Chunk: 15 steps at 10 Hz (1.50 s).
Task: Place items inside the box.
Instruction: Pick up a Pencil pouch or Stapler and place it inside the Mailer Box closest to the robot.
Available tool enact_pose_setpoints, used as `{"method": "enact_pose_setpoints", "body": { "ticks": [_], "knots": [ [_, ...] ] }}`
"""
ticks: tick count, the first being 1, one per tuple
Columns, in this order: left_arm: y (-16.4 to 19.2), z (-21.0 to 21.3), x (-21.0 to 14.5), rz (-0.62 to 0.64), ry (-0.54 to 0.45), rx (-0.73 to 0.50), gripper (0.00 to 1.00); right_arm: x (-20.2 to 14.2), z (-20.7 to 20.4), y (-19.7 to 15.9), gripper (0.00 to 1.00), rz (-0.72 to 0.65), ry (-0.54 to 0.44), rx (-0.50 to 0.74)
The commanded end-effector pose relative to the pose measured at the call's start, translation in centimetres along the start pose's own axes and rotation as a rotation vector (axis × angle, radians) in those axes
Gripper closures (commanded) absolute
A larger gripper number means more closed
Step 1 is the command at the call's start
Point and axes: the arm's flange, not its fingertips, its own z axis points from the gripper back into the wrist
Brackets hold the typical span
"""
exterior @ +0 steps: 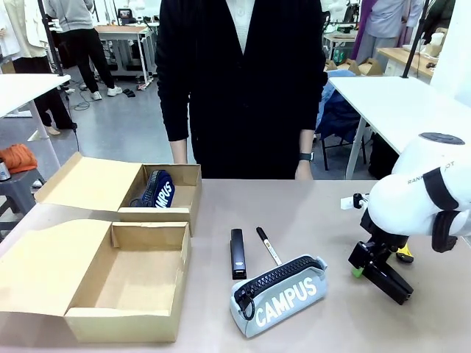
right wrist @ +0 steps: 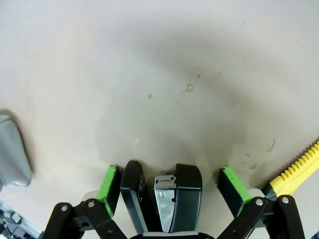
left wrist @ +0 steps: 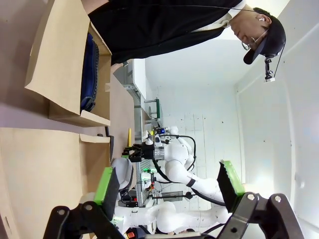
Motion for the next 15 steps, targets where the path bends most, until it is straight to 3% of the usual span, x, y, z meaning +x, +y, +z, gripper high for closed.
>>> {"method": "enact_pose_setpoints", "body": {
  "ticks": [1, 2, 3, 4, 9, 11, 12, 13, 15],
  "knots": [
    [-0.1, 0.0, -0.2, -0.019, 0.004, -0.013, 0.00, -3.9, 0.1, 1.2, 0.60, -0.025, -0.014, 0.007],
    [-0.1, 0.0, -0.2, -0.019, 0.004, -0.013, 0.00, -4.0, 0.2, 1.1, 1.00, -0.030, -0.012, 0.002],
    [-0.1, 0.0, -0.2, -0.019, 0.004, -0.013, 0.00, -4.2, 0.4, 1.1, 0.65, -0.032, -0.020, 0.000],
    [-0.1, 0.0, -0.2, -0.019, 0.004, -0.013, 0.00, -4.2, 0.6, 1.1, 1.00, -0.023, -0.019, 0.006],
    [-0.1, 0.0, -0.2, -0.019, 0.004, -0.013, 0.00, -4.8, 1.8, 1.1, 1.00, -0.115, 0.023, 0.026],
    [-0.1, 0.0, -0.2, -0.019, 0.004, -0.013, 0.00, -6.3, 4.4, 0.0, 1.00, -0.285, 0.016, 0.046],
    [-0.1, 0.0, -0.2, -0.019, 0.004, -0.013, 0.00, -8.9, 8.3, -1.7, 1.00, -0.419, -0.055, 0.119],
    [-0.1, 0.0, -0.2, -0.019, 0.004, -0.013, 0.00, -11.5, 11.5, -3.9, 0.71, -0.559, -0.122, 0.256],
    [-0.1, 0.0, -0.2, -0.019, 0.004, -0.013, 0.00, -15.3, 14.4, -7.2, 0.71, -0.709, -0.223, 0.579]
  ]
}}
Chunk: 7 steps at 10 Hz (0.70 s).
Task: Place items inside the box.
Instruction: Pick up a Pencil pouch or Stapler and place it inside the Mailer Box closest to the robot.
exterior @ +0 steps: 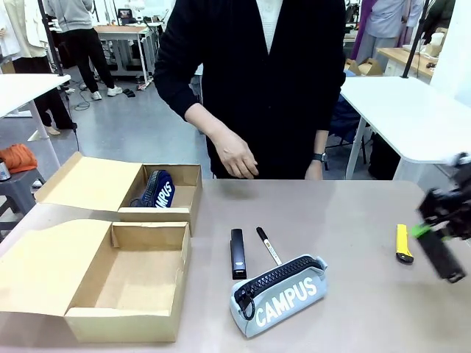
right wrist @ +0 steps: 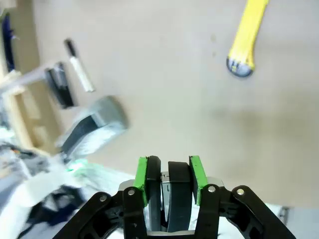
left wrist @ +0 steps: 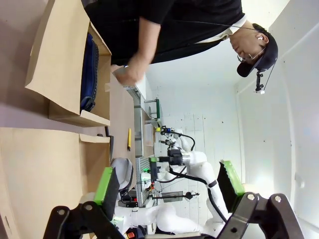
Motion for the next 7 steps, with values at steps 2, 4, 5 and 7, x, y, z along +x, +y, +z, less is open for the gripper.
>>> {"method": "enact_pose_setpoints", "body": {
  "ticks": [2, 4, 5, 7],
  "knots": [
    [-0.1, 0.0, -0.2, -0.019, 0.006, -0.013, 0.00, -6.8, 4.0, -9.0, 0.71, -0.150, -0.226, 0.587],
    [-0.1, 0.0, -0.2, -0.019, 0.006, -0.013, 0.00, -1.6, 3.4, -2.4, 0.71, -0.081, -0.036, 0.144],
    [-0.1, 0.0, -0.2, -0.019, 0.006, -0.013, 0.00, -3.8, 6.8, -6.6, 0.60, -0.143, -0.098, 0.309],
    [-0.1, 0.0, -0.2, -0.019, 0.006, -0.013, 0.00, -2.8, 5.5, -3.1, 0.60, -0.187, -0.168, 0.329]
  ]
}}
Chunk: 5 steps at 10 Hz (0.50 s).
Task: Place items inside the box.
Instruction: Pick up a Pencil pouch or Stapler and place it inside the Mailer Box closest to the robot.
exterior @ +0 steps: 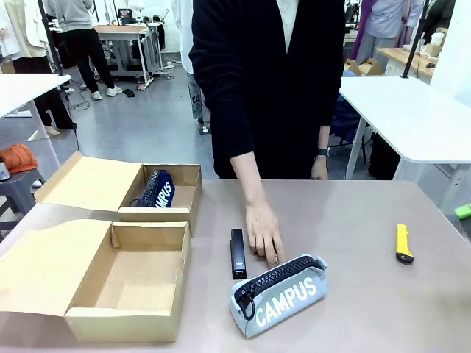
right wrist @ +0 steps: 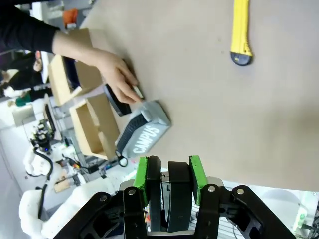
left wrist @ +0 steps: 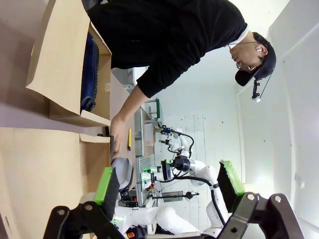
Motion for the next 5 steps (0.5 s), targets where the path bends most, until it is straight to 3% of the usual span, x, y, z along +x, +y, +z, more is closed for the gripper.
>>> {"method": "enact_pose_setpoints", "body": {
  "ticks": [1, 3, 5],
  "knots": [
    [-0.1, 0.0, -0.2, -0.019, 0.004, -0.013, 0.00, -0.2, -2.1, 3.0, 0.60, -0.060, -0.034, 0.111],
    [-0.1, 0.0, -0.2, -0.019, 0.004, -0.013, 0.00, -0.6, -6.7, 8.2, 0.60, -0.036, -0.011, 0.006],
    [-0.1, 0.0, -0.2, -0.019, 0.004, -0.013, 0.00, 0.9, -4.5, 6.4, 0.60, -0.078, 0.072, 0.091]
  ]
}}
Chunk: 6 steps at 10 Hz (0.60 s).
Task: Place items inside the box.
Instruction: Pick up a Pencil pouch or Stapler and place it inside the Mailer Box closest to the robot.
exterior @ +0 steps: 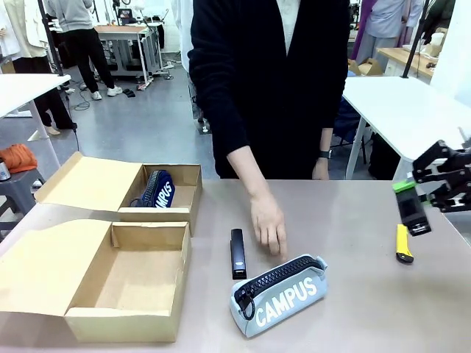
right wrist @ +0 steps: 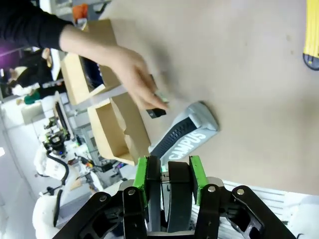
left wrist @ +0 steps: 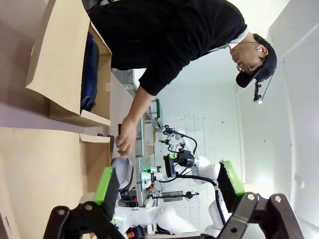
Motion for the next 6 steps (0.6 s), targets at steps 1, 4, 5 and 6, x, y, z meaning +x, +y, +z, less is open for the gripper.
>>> {"method": "enact_pose_setpoints", "body": {
  "ticks": [1, 4, 5, 6],
  "knots": [
    [-0.1, 0.1, -0.2, -0.019, 0.003, -0.013, 0.00, 1.3, 4.2, -4.3, 0.60, -0.065, 0.021, 0.086],
    [-0.1, 0.1, -0.2, -0.019, 0.003, -0.013, 0.00, -0.2, 4.1, -6.2, 0.60, -0.048, -0.015, 0.066],
    [-0.1, 0.1, -0.2, -0.019, 0.003, -0.013, 0.00, -0.4, 2.2, -4.3, 0.60, -0.056, -0.021, 0.038],
    [-0.1, 0.1, -0.2, -0.019, 0.003, -0.013, 0.00, -0.6, -0.4, -0.9, 0.60, -0.094, -0.021, 0.076]
  ]
}}
